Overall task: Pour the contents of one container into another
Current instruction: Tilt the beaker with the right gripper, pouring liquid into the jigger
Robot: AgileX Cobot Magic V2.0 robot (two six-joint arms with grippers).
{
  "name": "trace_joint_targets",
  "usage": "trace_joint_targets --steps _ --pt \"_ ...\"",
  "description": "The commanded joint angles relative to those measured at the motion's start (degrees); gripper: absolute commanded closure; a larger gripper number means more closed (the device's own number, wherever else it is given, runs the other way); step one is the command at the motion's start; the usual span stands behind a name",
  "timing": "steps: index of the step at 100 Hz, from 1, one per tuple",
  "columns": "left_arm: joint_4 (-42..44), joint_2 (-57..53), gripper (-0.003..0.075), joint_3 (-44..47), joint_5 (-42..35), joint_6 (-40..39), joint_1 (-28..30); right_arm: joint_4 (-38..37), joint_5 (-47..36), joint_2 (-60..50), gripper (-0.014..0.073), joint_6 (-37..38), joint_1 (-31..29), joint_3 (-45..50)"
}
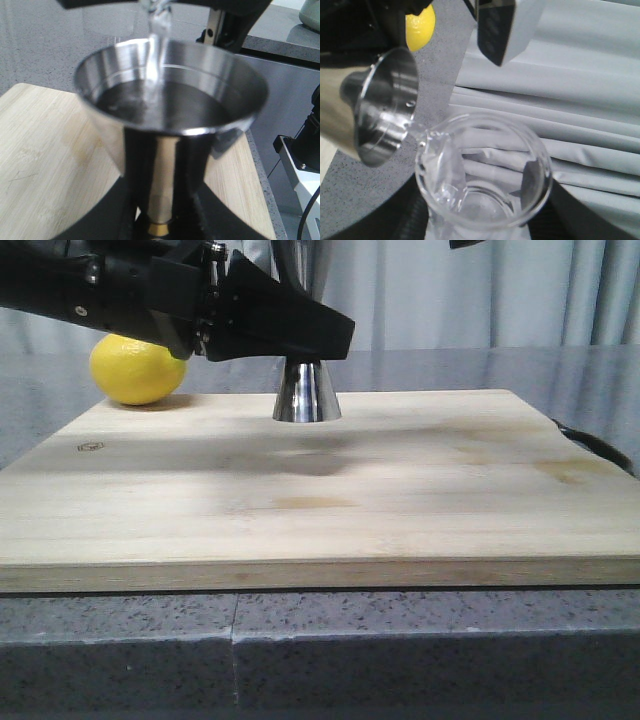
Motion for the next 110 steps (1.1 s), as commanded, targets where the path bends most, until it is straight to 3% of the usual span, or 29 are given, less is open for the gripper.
trace_joint_targets --steps 1,94,110 --pt "-3.9 -2.4 0.0739 -1.6 3.1 -0.4 -0.4 -0.9 -0.4 -1.4 0.0485 -0.2 -0.1 -2.2" --pt "-3.9 -2.4 0.0739 -1.6 3.1 -0.4 -0.4 -3.9 -0.3 -1.4 0.0485 -0.2 -0.1 -2.2" --pt "-3.9 -2.4 0.0739 -1.6 3.1 -0.4 -0.4 1.3 0.7 -1.4 0.0485 -0.1 -0.1 -2.2"
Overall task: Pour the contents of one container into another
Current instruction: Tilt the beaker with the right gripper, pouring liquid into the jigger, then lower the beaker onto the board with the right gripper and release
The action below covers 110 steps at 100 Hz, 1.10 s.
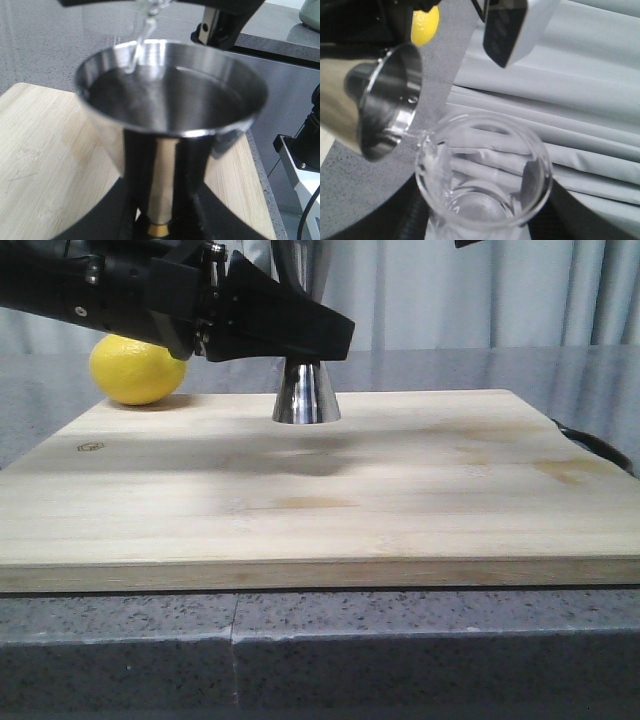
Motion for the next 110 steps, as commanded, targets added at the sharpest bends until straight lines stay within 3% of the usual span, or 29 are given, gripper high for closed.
trace_joint_targets --steps 1,20,52,66,87,110 --pt "-4.0 -2.4 0.0739 -1.6 3.1 -0.4 -0.4 4.5 1.0 -1.4 0.0485 -0.1 -0.1 -2.0" --pt "-4.0 -2.4 0.0739 -1.6 3.1 -0.4 -0.4 18.7 5.3 -1.4 0.0485 -0.1 -0.1 -2.0" --pt "-4.0 -2.4 0.0739 -1.6 3.1 -0.4 -0.4 49.8 4.1 -1.4 0.0485 -0.1 -0.1 -2.0" --pt "-4.0 -2.4 0.0739 -1.6 3.1 -0.4 -0.4 60.0 3.5 -1.4 0.0485 -0.1 -0.3 -2.0" --pt "-4.0 -2.4 0.0739 -1.6 3.1 -0.4 -0.4 78.3 -1.1 -1.4 0.0485 -0.1 -6.2 -2.0" --pt "-4.0 -2.4 0.0739 -1.6 3.1 -0.4 -0.4 86.0 -9.9 -1.4 0.0485 -0.1 -14.4 3.8"
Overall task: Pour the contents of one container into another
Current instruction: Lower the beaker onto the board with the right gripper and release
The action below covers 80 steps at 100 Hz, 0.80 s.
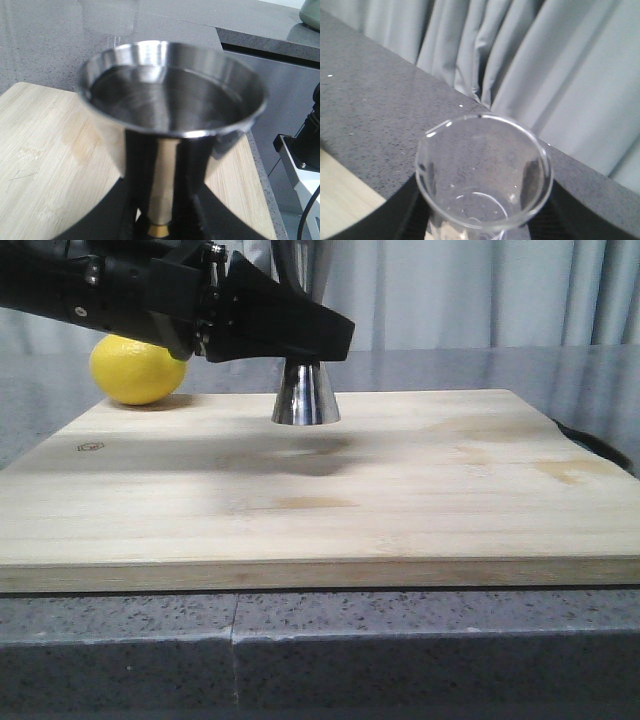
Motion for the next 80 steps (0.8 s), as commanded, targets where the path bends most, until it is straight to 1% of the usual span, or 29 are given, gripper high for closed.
trace_joint_targets --steps 1,8,19,38,54,70,80 --pt "-4.1 -2.4 0.0739 -1.6 3.1 -0.4 -0.4 4.3 -9.5 -1.4 0.0485 -0.1 -2.5 1.7" --pt "-4.1 -2.4 0.0739 -1.6 3.1 -0.4 -0.4 5.9 -13.2 -1.4 0.0485 0.1 -3.5 5.4" --pt "-4.1 -2.4 0.0739 -1.6 3.1 -0.4 -0.4 5.9 -18.9 -1.4 0.0485 0.1 -3.9 11.4" --pt "-4.1 -2.4 0.0739 -1.6 3.1 -0.4 -0.4 5.9 -27.6 -0.2 0.0485 4.7 -3.9 19.1" --pt "-4.1 -2.4 0.0739 -1.6 3.1 -0.4 -0.4 5.7 -30.5 4.2 0.0485 5.5 -3.6 20.3" --pt "-4.1 -2.4 0.0739 -1.6 3.1 -0.4 -0.4 4.9 -36.2 8.8 0.0485 9.1 -3.5 20.1" --pt "-4.1 -2.4 0.0739 -1.6 3.1 -0.4 -0.4 2.6 -38.9 11.1 0.0485 11.3 -3.5 20.1"
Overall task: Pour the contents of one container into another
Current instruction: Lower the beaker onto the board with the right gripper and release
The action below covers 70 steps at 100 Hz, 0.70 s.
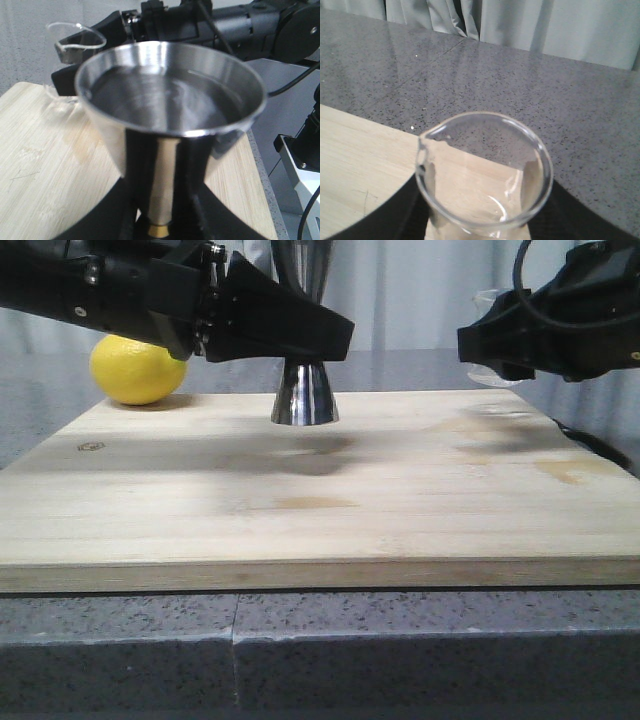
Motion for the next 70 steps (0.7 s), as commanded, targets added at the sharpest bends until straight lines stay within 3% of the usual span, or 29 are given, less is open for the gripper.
trace_joint_targets --steps 1,16,70 --pt "-4.1 -2.4 0.0739 -1.6 3.1 -0.4 -0.4 -2.4 -8.0 0.0 0.0485 2.3 -0.1 -1.5" --pt "-4.1 -2.4 0.0739 -1.6 3.1 -0.4 -0.4 -7.0 -9.2 2.7 0.0485 4.2 -0.1 -1.5" --pt "-4.4 -2.4 0.0739 -1.6 3.1 -0.4 -0.4 -9.5 -14.5 6.1 0.0485 4.2 0.4 -1.5"
